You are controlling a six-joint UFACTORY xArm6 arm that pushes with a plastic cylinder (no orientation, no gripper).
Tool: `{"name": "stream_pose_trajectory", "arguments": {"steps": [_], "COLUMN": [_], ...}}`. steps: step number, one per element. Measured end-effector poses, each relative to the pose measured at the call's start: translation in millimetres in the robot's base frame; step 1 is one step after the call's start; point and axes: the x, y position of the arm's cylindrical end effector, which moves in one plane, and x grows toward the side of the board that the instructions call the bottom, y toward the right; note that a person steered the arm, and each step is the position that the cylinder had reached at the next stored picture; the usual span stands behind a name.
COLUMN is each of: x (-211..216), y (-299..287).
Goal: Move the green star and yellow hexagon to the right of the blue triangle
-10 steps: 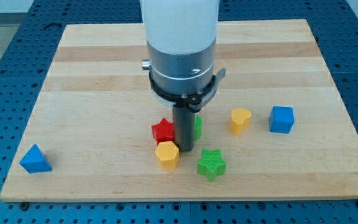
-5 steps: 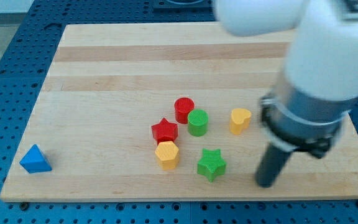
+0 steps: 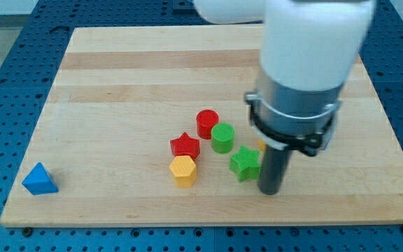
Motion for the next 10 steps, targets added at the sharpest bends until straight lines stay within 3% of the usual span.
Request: {"name": "stream_pose_trajectory", "arguments": {"steps": [1,2,5,6,8,9,10], "x": [-7,-27,-31,-32,-41,-31,-22], "y": [31,15,-163,-191,-130,-123,-151]}}
